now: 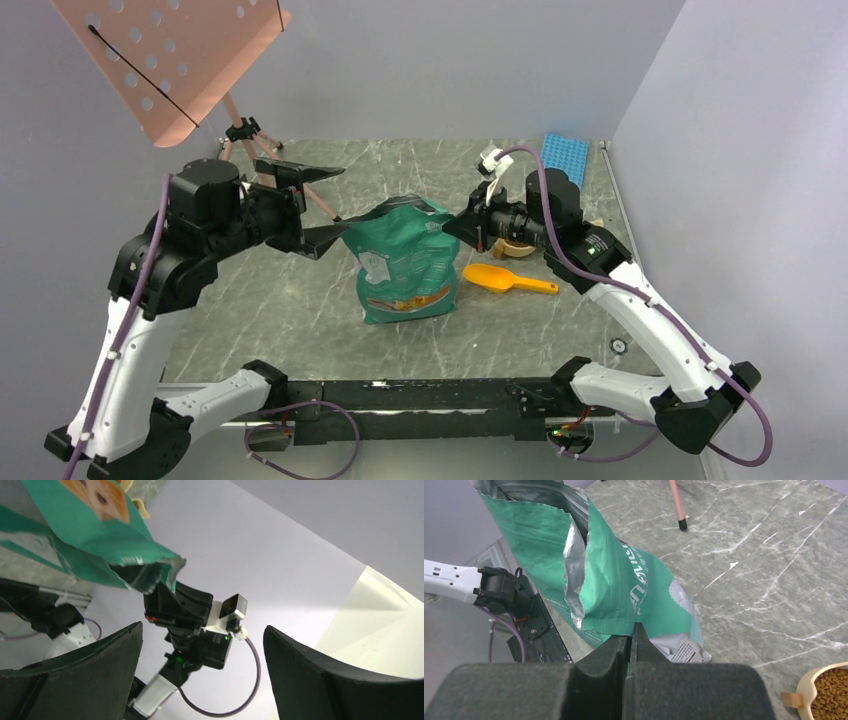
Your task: Serve the pet food
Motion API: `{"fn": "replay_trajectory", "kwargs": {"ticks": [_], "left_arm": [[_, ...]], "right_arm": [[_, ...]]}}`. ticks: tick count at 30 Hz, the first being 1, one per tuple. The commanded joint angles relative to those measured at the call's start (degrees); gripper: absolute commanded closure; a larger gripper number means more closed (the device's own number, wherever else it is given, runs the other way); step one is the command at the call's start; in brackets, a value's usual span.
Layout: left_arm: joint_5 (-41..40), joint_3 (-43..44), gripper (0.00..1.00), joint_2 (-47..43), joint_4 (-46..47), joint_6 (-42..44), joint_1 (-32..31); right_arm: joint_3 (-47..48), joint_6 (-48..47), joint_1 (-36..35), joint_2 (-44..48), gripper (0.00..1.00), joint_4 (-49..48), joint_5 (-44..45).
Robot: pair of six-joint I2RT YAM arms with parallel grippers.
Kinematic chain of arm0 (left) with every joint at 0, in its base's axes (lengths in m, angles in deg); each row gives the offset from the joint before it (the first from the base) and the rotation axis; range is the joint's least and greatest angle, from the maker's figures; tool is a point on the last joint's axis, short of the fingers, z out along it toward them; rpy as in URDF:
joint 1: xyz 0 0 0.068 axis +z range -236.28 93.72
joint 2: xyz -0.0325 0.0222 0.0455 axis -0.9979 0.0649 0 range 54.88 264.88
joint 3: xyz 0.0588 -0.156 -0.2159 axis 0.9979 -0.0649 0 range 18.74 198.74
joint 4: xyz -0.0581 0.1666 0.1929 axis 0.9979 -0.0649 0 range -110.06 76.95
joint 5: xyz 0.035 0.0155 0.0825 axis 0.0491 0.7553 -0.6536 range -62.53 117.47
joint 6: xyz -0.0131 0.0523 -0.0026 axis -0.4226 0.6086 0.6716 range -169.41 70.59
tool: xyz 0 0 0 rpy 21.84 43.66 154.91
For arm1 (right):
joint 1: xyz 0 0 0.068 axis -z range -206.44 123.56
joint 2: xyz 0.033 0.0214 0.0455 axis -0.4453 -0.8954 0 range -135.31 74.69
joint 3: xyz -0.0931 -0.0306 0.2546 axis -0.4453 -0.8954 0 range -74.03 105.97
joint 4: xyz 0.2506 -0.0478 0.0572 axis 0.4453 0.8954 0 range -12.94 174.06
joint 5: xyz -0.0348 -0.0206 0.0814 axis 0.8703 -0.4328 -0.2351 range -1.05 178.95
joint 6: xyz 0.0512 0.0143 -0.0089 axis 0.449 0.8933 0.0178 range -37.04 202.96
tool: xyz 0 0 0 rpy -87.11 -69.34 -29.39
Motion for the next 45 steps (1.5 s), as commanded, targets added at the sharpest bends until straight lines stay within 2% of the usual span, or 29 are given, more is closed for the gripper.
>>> {"fn": "replay_trajectory", "kwargs": {"ticks": [1,6,11,15,18,23,26,30,34,36,39,42,45], "left_arm": [[5.08,6.87,0.07,6.12,-8.12,-6.17,-1.87],[4.35,8.18,0.03,8.33,-12.14,-8.19,-2.69],[4.78,1.64,0.02,8.62,-9.02,-10.01,-2.77],[4.08,-0.78,0.05,9.58,-7.99,-9.09,-2.72],[3.62,-2.56,0.15,9.36,-8.93,-7.61,-2.70],[-0.09,-6.20,0.49,5.97,-7.41,-5.60,-2.70],[-0.64,-7.28,0.65,4.46,-7.20,-5.20,-2.65],[-1.07,-8.90,0.87,2.97,-5.45,-5.35,-2.66],[-0.96,-8.30,0.99,2.93,-5.40,-4.76,-2.70],[-1.43,-7.75,1.00,2.72,-5.48,-4.75,-2.65],[-2.65,-6.76,1.00,2.56,-5.23,-4.23,-2.31],[-3.47,-4.28,1.00,3.52,-6.20,-2.19,-1.84],[-5.18,-1.81,1.00,4.54,-7.66,0.60,-1.41]], "right_arm": [[3.32,-1.79,-0.55,2.50,1.00,-0.90,2.47],[3.75,-2.01,-1.91,2.45,1.00,-1.00,3.61],[3.97,-3.10,-3.72,3.56,1.00,0.40,5.71],[4.48,-4.55,-4.64,4.42,1.00,2.46,6.26],[4.80,-7.13,-5.09,5.86,1.00,4.28,6.07],[6.18,-15.86,-5.28,6.71,0.98,10.26,4.62],[8.56,-19.22,-5.56,5.10,0.76,12.63,2.84],[11.83,-20.91,-6.44,1.66,0.54,12.09,2.13],[17.65,-22.19,-9.11,-3.74,0.38,13.22,1.84],[20.31,-23.14,-12.19,-6.04,0.26,13.60,3.96],[21.68,-25.22,-18.19,-8.69,0.04,12.67,10.86],[24.69,-26.44,-21.59,-13.06,0.00,13.19,16.10],[28.17,-25.75,-21.88,-18.51,0.00,14.51,18.76]]}}
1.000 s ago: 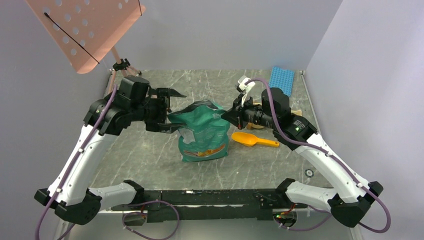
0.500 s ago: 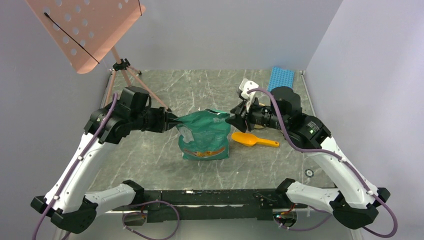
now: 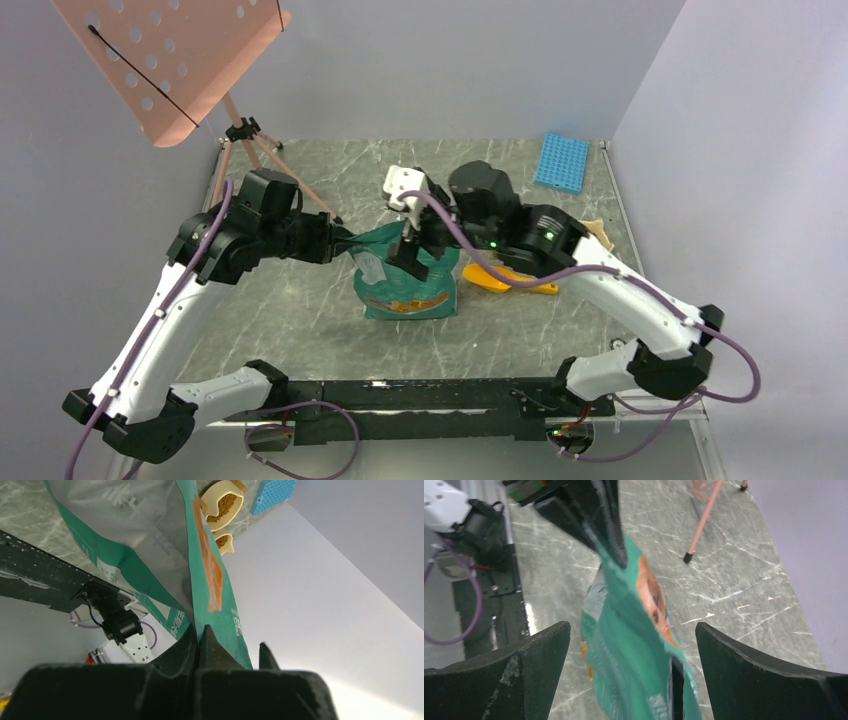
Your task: Serve the pet food
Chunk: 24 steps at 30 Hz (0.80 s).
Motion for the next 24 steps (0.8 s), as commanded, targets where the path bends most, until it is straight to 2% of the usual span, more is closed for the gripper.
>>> {"fn": "replay_trajectory", "kwargs": {"ticks": [1,3,5,7,10,13,15,17,20,22,24], "left_arm": [[-4.77,6.34,1.00,0.25,0.81,4.63,1.69],[-5.66,6.99,1.00,0.34,-0.23,6.83,2.57],[-6.30,6.55,1.00,0.03,-0.01,9.77,3.58],[-5.54,5.30,1.00,-0.12,1.36,13.58,5.33],[-2.83,2.28,1.00,-0.35,6.14,20.72,6.94],[-0.71,-0.65,1.00,-0.96,13.91,30.14,7.89],[-0.51,0.16,1.00,-0.95,15.03,36.11,8.64],[-2.03,1.61,1.00,-1.13,14.77,40.55,8.89],[-5.74,3.16,0.98,-2.07,12.65,41.86,9.04],[-5.96,2.19,0.91,-3.33,13.77,40.69,9.17],[-4.88,0.38,0.76,-4.24,14.92,38.11,9.53]], "right_arm": [[6.46,-1.17,-0.43,-6.13,0.00,1.38,8.07],[8.39,-0.03,-0.38,-7.85,0.03,2.90,9.60],[8.90,0.88,-0.28,-8.11,0.13,4.00,10.62],[8.21,1.12,-0.25,-7.52,0.30,4.85,9.77],[6.41,1.79,-0.21,-6.19,0.65,5.42,9.20],[4.79,3.04,0.32,-4.73,0.84,6.00,10.09],[4.74,3.93,1.45,-4.14,0.98,7.17,9.90],[5.86,4.88,2.74,-4.34,1.00,9.12,8.48],[7.97,5.71,2.82,-5.70,1.00,11.59,5.42],[9.11,6.59,2.79,-6.54,1.00,12.37,2.81],[9.81,7.72,2.61,-7.26,1.00,12.44,0.51]]}}
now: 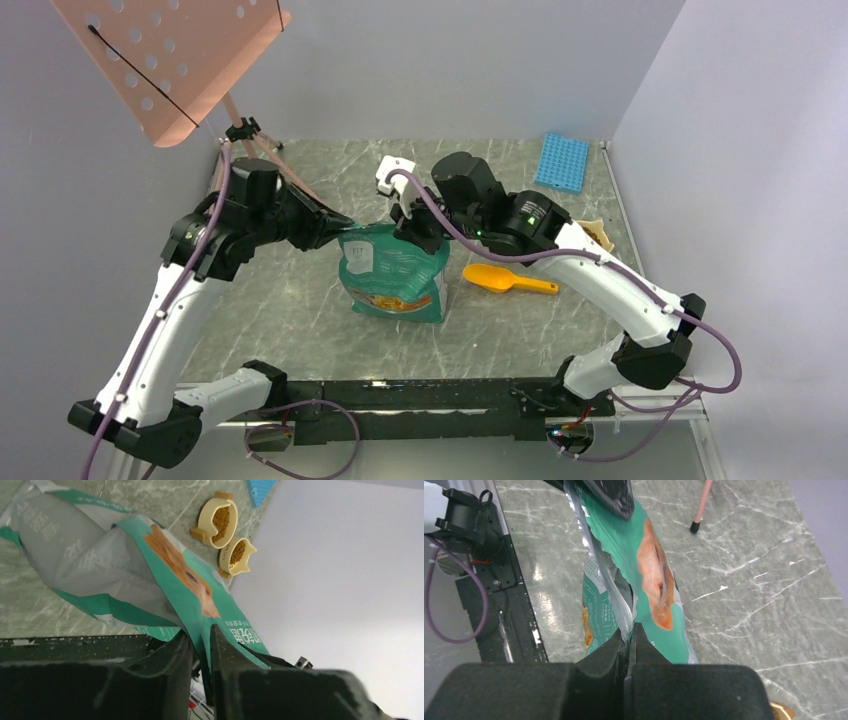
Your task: Serve the pet food
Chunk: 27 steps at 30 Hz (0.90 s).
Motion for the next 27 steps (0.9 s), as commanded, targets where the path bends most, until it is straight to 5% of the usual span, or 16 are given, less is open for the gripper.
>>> {"fn": "replay_trajectory", "kwargs": {"ticks": [1,7,12,19,27], "left_arm": [[-6.13,0.12,0.66,-5.12,6.87,1.32,2.91],[-1.40,-5.72,0.36,-8.44,7.75,-9.86,2.95],[1.15,-6.50,0.29,-9.66,8.06,-17.13,2.95],[8.09,-5.05,0.37,-6.13,6.90,-22.58,2.86],[3.55,-7.72,0.69,-8.77,7.01,-24.70,2.94]], "right_arm": [[3.92,3.87,1.29,-0.11,1.00,6.52,-2.88],[6.69,5.75,-0.07,-1.60,1.00,6.89,-2.49],[6.29,5.89,-0.86,-1.30,1.00,6.18,-1.00],[6.13,5.67,-1.96,-0.37,1.00,6.05,1.56],[9.93,0.38,-4.51,-4.10,0.61,7.13,5.62]]}}
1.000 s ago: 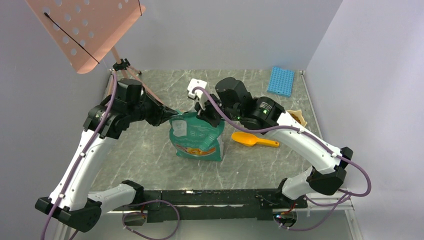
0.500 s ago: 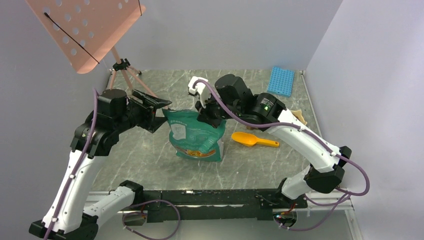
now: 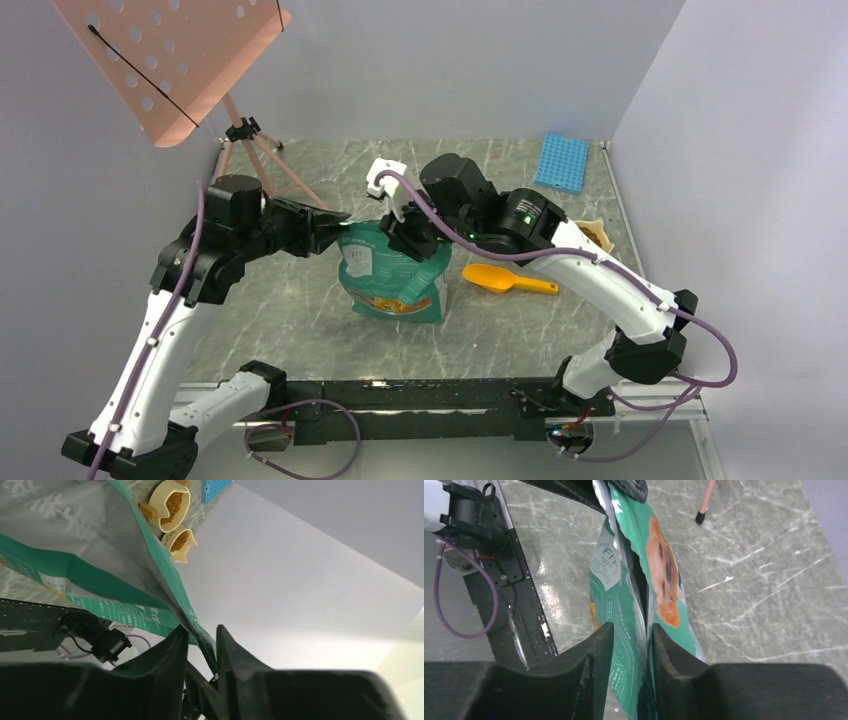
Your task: Serve the pet food
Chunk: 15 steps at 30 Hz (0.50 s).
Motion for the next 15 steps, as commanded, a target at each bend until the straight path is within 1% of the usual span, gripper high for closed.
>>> {"fn": "replay_trajectory", "kwargs": {"ticks": [1,4,8,10,12,13,14,15], "left_arm": [[-1.22,-1.12,0.73,-2.00,1.47,-2.19,0.20],[-0.41,-1.91,0.79,-2.04,2.63,-2.78,0.27],[-1.87,0.44,0.82,-1.71,0.58,-2.07,0.19],[-2.93,2.06,0.82,-1.42,-1.00,-1.27,0.21],[-3.70,2.94,0.81,-1.29,-2.08,-0.99,0.19],[-3.72,2.94,0.76,-1.30,-2.24,-1.24,0.19],[-3.52,2.67,0.70,-1.38,-2.27,-1.70,0.20],[-3.21,2.35,0.60,-1.46,-2.07,-2.23,0.19]], "right_arm": [[5.72,-3.37,-2.38,-2.76,0.60,0.92,3.62],[9.00,-4.06,-2.94,-6.14,0.57,0.21,3.89],[12.85,-5.54,-3.52,-10.22,0.54,0.42,3.85],[14.37,-6.33,-3.64,-11.74,0.56,0.94,4.20],[16.37,-6.76,-3.87,-13.10,0.65,1.91,4.46],[17.26,-6.90,-4.11,-13.64,0.72,2.36,4.78],[17.72,-7.14,-4.47,-13.93,0.79,2.54,5.17],[17.82,-7.44,-4.97,-13.96,0.88,2.59,5.45]]}}
